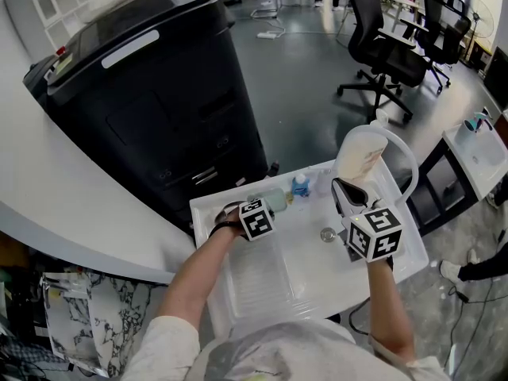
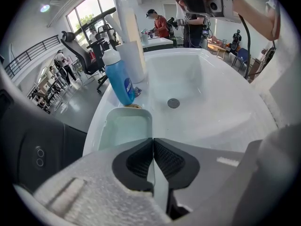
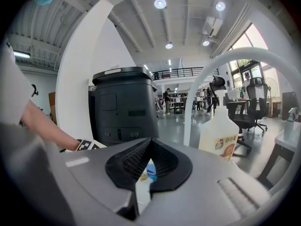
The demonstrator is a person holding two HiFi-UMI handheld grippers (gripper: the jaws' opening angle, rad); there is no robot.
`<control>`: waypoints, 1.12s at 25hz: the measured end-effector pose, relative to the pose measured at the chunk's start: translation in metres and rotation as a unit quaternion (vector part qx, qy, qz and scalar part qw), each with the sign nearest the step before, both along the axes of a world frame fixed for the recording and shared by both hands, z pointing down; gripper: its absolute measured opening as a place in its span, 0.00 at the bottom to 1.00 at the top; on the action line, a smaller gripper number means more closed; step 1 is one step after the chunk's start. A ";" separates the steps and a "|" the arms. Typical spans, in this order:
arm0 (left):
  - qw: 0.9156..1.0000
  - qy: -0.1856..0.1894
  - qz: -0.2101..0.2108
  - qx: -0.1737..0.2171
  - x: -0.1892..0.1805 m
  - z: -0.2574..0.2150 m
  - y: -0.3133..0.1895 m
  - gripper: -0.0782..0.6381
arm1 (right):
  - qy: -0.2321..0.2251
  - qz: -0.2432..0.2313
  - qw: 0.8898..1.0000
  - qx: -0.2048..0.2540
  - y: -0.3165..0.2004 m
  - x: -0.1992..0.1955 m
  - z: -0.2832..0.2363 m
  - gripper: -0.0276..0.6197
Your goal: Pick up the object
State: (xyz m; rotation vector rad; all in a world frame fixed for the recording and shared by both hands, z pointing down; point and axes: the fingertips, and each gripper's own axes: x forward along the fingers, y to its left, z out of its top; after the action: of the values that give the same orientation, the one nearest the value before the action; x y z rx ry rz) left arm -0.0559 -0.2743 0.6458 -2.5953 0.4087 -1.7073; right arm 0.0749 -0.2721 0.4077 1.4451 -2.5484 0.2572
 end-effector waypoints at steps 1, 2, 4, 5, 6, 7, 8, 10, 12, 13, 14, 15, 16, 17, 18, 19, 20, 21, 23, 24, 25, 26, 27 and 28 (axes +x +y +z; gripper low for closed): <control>1.000 0.000 0.001 0.000 0.000 0.000 0.000 0.13 | -0.001 0.000 1.000 0.000 0.000 0.000 0.000 0.05; 1.000 0.000 0.002 0.000 0.000 0.000 0.001 0.12 | -0.001 -0.001 1.000 0.000 0.000 -0.001 0.000 0.05; 1.000 -0.001 0.003 0.000 0.001 0.000 0.002 0.12 | -0.001 -0.001 1.000 -0.001 0.001 -0.001 0.001 0.05; 1.000 -0.001 0.004 0.000 0.001 0.000 0.002 0.12 | -0.001 -0.002 1.000 -0.001 0.001 -0.001 0.001 0.05; 1.000 -0.001 0.004 0.000 0.001 0.000 0.002 0.12 | -0.001 -0.002 1.000 -0.001 0.001 -0.001 0.001 0.05; 1.000 -0.001 0.004 -0.001 0.001 0.001 0.003 0.12 | 0.000 -0.002 1.000 0.000 0.001 -0.001 0.001 0.05; 1.000 -0.001 0.004 -0.002 0.001 0.001 0.004 0.12 | 0.000 -0.002 1.000 0.000 0.001 -0.001 0.000 0.05; 1.000 0.002 0.003 -0.002 0.000 0.000 0.005 0.12 | -0.001 -0.003 1.000 0.001 0.001 -0.002 0.000 0.05; 1.000 0.006 0.002 0.000 0.001 -0.002 0.005 0.12 | -0.001 -0.003 1.000 0.002 0.001 -0.002 -0.001 0.05; 1.000 0.008 0.001 0.002 0.001 -0.004 0.005 0.12 | -0.001 -0.004 1.000 0.002 0.002 -0.002 -0.001 0.05; 1.000 0.009 0.000 0.003 0.001 -0.005 0.005 0.12 | -0.001 -0.005 1.000 0.002 0.002 -0.003 -0.001 0.05; 1.000 0.010 -0.001 0.005 0.001 -0.007 0.005 0.12 | -0.001 -0.007 1.000 0.002 0.002 -0.003 -0.001 0.05; 1.000 0.012 -0.002 0.007 0.001 -0.009 0.005 0.12 | -0.001 -0.008 1.000 0.001 0.002 -0.004 -0.001 0.05; 1.000 0.013 -0.003 0.008 0.001 -0.011 0.005 0.12 | -0.001 -0.009 1.000 0.001 0.002 -0.005 -0.001 0.05; 1.000 0.015 -0.005 0.010 0.001 -0.013 0.005 0.12 | -0.001 -0.011 1.000 0.001 0.003 -0.005 -0.001 0.05; 1.000 0.016 -0.007 0.011 0.002 -0.015 0.005 0.12 | -0.002 -0.012 1.000 0.001 0.003 -0.006 -0.002 0.05; 1.000 0.019 -0.009 0.013 0.002 -0.018 0.005 0.12 | -0.002 -0.014 1.000 0.002 0.003 -0.007 -0.003 0.05; 1.000 0.021 -0.011 0.015 0.002 -0.021 0.005 0.12 | -0.003 -0.017 1.000 0.002 0.003 -0.008 -0.004 0.05; 0.999 0.025 -0.015 0.020 0.002 -0.027 0.005 0.12 | -0.004 -0.021 1.000 0.004 0.003 -0.010 -0.006 0.05; 0.999 0.027 -0.017 0.022 0.002 -0.030 0.005 0.12 | -0.004 -0.024 1.000 0.004 0.003 -0.012 -0.007 0.05; 0.999 0.029 -0.020 0.025 0.001 -0.032 0.005 0.12 | -0.005 -0.027 1.000 0.005 0.003 -0.013 -0.008 0.05; 0.999 0.031 -0.023 0.027 0.001 -0.035 0.005 0.12 | -0.005 -0.030 1.000 0.005 0.003 -0.015 -0.008 0.05; 0.999 0.033 -0.025 0.031 0.001 -0.039 0.005 0.12 | -0.005 -0.034 0.999 0.005 0.003 -0.017 -0.009 0.05; 0.998 0.035 -0.028 0.034 0.001 -0.041 0.006 0.12 | -0.006 -0.037 0.999 0.006 0.004 -0.018 -0.009 0.05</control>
State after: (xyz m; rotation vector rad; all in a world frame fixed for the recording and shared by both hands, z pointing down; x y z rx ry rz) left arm -0.0549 -0.2688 0.6044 -2.6255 0.5361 -1.5912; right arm 0.0569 -0.2685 0.3985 1.3535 -2.6100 0.2407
